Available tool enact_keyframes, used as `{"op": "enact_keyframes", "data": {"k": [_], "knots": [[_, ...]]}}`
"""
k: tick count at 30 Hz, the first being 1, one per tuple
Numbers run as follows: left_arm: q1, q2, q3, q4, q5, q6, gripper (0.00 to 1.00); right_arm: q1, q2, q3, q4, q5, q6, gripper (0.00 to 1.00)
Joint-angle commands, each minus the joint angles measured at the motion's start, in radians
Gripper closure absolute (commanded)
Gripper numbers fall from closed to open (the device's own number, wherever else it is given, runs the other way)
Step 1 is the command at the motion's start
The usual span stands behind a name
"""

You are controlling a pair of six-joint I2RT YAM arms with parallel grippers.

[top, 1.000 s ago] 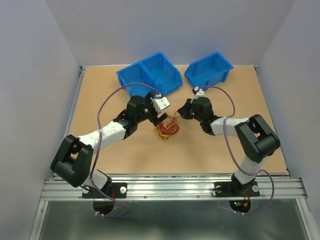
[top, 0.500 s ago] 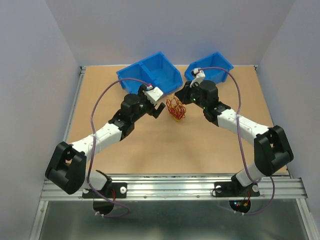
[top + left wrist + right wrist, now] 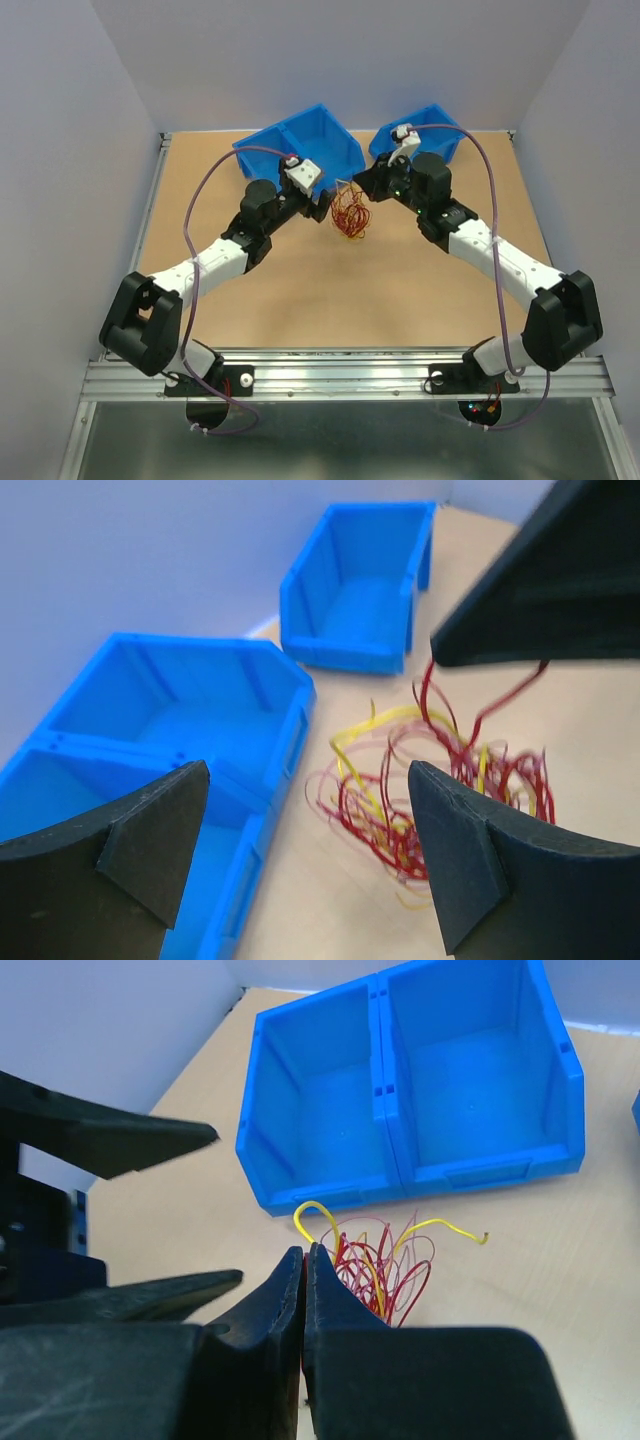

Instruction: Untangle the cables

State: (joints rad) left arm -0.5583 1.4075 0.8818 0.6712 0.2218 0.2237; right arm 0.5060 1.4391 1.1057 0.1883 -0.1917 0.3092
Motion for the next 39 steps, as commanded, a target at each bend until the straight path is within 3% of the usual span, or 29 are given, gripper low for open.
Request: {"op": "enact_keyframes", "data": {"k": [1, 5, 19, 21, 22, 23, 24, 25, 26, 28, 34, 35, 36, 37, 38, 39], "knots": [[0.009, 0.004, -0.060, 0.100, 0.114, 0.046, 0.07, 0.011, -0.069, -0.053, 0.046, 0.000, -0.022, 0.99], [0.011, 0.010, -0.058, 0.076, 0.261, 0.100, 0.07, 0.011, -0.126, -0.107, 0.045, -0.023, -0.022, 0.99], [0.003, 0.119, 0.034, -0.005, 0.352, 0.103, 0.08, 0.011, -0.195, -0.162, 0.030, -0.178, -0.055, 0.99], [-0.008, 0.122, 0.042, -0.018, 0.353, 0.114, 0.21, 0.011, -0.194, -0.161, 0.030, -0.183, -0.056, 0.99], [-0.011, 0.123, 0.046, -0.025, 0.352, 0.121, 0.31, 0.011, -0.194, -0.164, 0.030, -0.187, -0.056, 0.99], [-0.015, 0.125, 0.052, -0.042, 0.341, 0.126, 0.45, 0.011, -0.197, -0.170, 0.030, -0.187, -0.056, 0.99], [-0.021, 0.128, 0.062, -0.048, 0.331, 0.128, 0.68, 0.011, -0.197, -0.176, 0.030, -0.184, -0.056, 0.99], [-0.020, 0.130, 0.063, -0.050, 0.318, 0.123, 0.81, 0.011, -0.203, -0.182, 0.030, -0.177, -0.056, 0.99], [-0.020, 0.131, 0.068, -0.050, 0.267, 0.114, 1.00, 0.011, -0.209, -0.202, 0.028, -0.142, -0.055, 0.99], [-0.019, 0.131, 0.071, -0.041, 0.149, 0.077, 1.00, 0.011, -0.236, -0.228, 0.019, -0.040, -0.045, 0.99], [0.029, 0.081, 0.051, -0.010, 0.022, -0.024, 1.00, 0.009, -0.338, -0.309, -0.096, 0.279, 0.021, 0.98], [0.038, 0.071, 0.046, -0.010, 0.033, -0.035, 1.00, 0.009, -0.354, -0.322, -0.104, 0.340, 0.028, 0.95], [0.041, 0.062, 0.043, -0.013, 0.046, -0.038, 1.00, 0.011, -0.385, -0.339, -0.105, 0.351, 0.031, 0.80], [0.041, 0.047, 0.039, -0.013, 0.060, -0.038, 1.00, 0.009, -0.396, -0.352, -0.102, 0.351, 0.034, 0.72], [0.041, 0.039, 0.033, -0.016, 0.098, -0.040, 1.00, 0.009, -0.405, -0.369, -0.102, 0.330, 0.033, 0.53], [0.041, 0.025, 0.032, -0.024, 0.132, -0.043, 1.00, 0.011, -0.402, -0.375, -0.099, 0.298, 0.021, 0.46]]}}
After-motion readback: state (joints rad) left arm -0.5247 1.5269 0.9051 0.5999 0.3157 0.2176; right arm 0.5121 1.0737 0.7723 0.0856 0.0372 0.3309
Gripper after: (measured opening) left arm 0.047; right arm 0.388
